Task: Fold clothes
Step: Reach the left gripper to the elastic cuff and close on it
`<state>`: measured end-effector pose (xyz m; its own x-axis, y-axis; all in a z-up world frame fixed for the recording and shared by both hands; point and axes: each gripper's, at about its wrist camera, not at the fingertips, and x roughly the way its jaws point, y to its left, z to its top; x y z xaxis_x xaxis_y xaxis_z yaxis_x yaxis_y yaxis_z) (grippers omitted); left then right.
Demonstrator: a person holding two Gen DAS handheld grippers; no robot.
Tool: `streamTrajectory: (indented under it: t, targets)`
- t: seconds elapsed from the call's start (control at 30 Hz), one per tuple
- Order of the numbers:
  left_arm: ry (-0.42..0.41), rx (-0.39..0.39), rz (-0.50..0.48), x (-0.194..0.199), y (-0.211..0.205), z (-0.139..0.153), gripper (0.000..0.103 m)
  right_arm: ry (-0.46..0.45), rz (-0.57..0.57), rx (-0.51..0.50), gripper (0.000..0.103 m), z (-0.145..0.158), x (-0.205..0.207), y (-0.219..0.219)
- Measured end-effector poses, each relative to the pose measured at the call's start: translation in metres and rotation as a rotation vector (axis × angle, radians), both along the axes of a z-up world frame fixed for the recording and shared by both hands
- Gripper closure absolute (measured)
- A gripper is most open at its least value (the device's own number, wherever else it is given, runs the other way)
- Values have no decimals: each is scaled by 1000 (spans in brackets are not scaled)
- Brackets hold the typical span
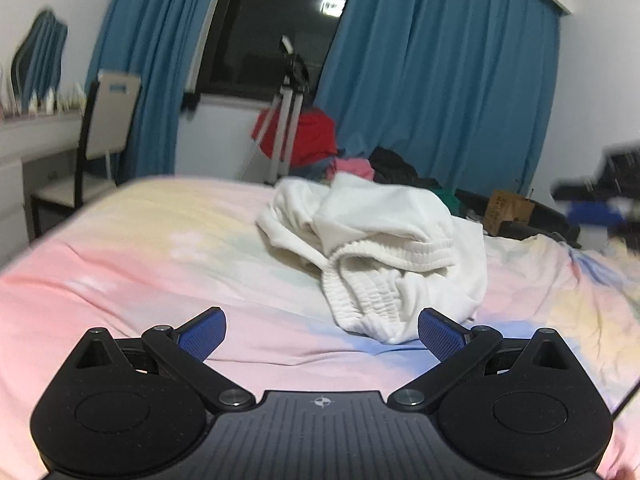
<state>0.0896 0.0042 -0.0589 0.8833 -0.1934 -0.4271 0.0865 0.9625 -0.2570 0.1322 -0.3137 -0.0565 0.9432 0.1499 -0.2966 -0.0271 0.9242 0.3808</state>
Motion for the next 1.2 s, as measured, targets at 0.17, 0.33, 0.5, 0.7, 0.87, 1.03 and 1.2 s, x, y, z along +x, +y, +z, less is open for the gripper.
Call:
streamTrajectory:
  t: [0.17, 0.33, 0.5, 0.7, 0.87, 1.03, 1.2]
  targets:
    - [165, -210, -32, 71, -4, -23, 4, 96, -28, 88, 72, -39, 19, -25]
    - [194, -216, -15, 130, -25, -47, 5, 157, -35, 151, 71, -59, 38, -39]
    - [180, -167, 20, 170, -32, -73, 6, 207, -34, 196, 71, -78, 57, -50]
    - [128, -163, -32, 182, -45, -79, 26, 247, -16, 235, 71, -94, 81, -55]
    - [137, -207, -8, 178, -35, -72, 53, 243, -2, 225, 71, -95, 84, -48]
    - [127, -210, -29, 155, -26, -48, 98, 219, -3, 214, 71, -89, 78, -47]
    - [133, -209, -178, 124, -21, -35, 101, 201, 6, 247, 71, -81, 63, -46]
